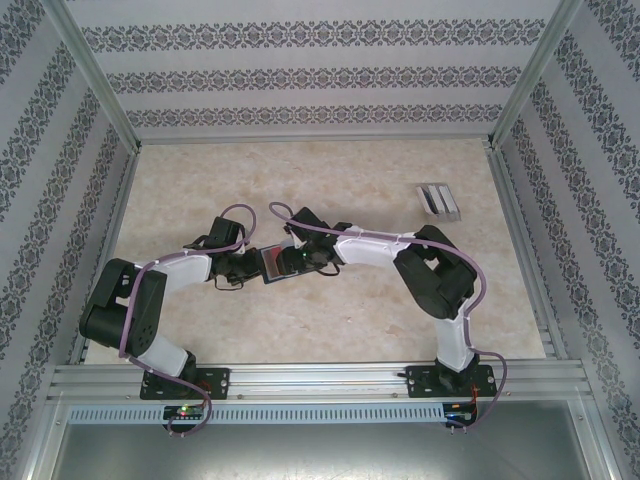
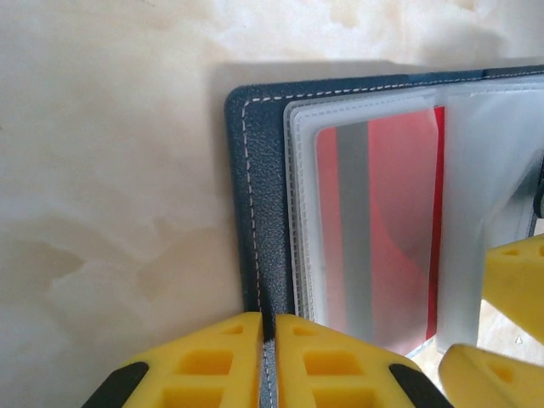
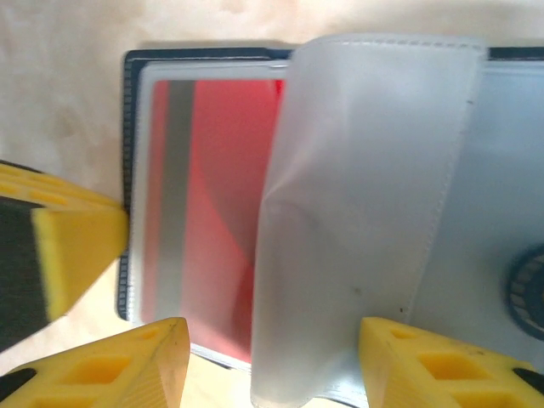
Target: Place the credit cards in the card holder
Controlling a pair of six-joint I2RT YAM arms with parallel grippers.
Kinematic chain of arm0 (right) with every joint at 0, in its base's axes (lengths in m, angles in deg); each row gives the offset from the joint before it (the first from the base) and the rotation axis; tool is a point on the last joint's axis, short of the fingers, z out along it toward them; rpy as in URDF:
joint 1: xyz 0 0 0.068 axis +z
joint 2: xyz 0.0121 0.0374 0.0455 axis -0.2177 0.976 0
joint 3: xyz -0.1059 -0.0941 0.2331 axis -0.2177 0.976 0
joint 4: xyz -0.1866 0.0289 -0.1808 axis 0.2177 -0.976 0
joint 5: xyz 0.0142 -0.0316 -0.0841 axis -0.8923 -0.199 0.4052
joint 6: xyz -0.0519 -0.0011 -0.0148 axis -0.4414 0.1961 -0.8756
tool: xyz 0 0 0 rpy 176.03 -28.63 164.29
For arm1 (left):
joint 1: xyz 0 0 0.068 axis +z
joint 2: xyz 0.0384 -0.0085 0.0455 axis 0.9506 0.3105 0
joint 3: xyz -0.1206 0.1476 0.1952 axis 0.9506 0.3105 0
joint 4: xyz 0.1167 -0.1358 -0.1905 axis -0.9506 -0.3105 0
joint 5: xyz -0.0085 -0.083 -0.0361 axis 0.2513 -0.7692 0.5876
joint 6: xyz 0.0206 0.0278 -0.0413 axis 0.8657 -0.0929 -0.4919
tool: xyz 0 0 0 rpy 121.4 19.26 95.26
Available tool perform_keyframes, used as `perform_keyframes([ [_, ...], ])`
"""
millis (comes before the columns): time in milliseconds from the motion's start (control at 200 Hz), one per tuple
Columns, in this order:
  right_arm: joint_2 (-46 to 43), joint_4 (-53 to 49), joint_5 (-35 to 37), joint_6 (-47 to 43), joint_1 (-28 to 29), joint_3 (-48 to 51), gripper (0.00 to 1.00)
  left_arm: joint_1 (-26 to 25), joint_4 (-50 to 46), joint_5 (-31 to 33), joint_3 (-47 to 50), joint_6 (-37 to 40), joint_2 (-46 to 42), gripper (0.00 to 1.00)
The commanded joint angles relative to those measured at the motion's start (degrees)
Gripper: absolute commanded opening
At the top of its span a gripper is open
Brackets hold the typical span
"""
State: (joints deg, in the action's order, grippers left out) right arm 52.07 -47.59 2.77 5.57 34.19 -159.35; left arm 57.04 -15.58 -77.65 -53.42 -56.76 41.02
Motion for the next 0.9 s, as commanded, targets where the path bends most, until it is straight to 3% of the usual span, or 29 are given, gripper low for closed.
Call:
perform_keyframes([
  [0,1.4,4.6,-6.1,-0.1,0.5,-1.5,0.55,0.4,0.6,-0.7,0.9,-1.0,0.8,0.13],
  [165,2.1,9.5,-11.8,1.2,0.9,-1.9,0.54,1.9,4.8,-8.1,1.8,-4.4,2.1,0.13],
  [470,1.2,13.7,-17.7,-2.1,4.1,-3.1,0.54,10.0,13.6,-19.9,6.2,-15.6,-0.3,0.17],
  [649,-0.6,17.9,-25.6,-3.2,4.2,-3.1,0.55,13.7,12.0,-19.8,6.7,-16.0,-3.5,0.18],
  [759,-5.9,17.5,-23.7,-6.3,3.3,-0.8,0.56,14.3,10.1,-18.1,6.6,-15.1,-5.3,0.18],
  [894,-12.5,13.4,-8.2,-7.6,0.0,3.9,0.6,14.4,6.4,-14.7,5.8,-12.2,-6.7,0.19],
])
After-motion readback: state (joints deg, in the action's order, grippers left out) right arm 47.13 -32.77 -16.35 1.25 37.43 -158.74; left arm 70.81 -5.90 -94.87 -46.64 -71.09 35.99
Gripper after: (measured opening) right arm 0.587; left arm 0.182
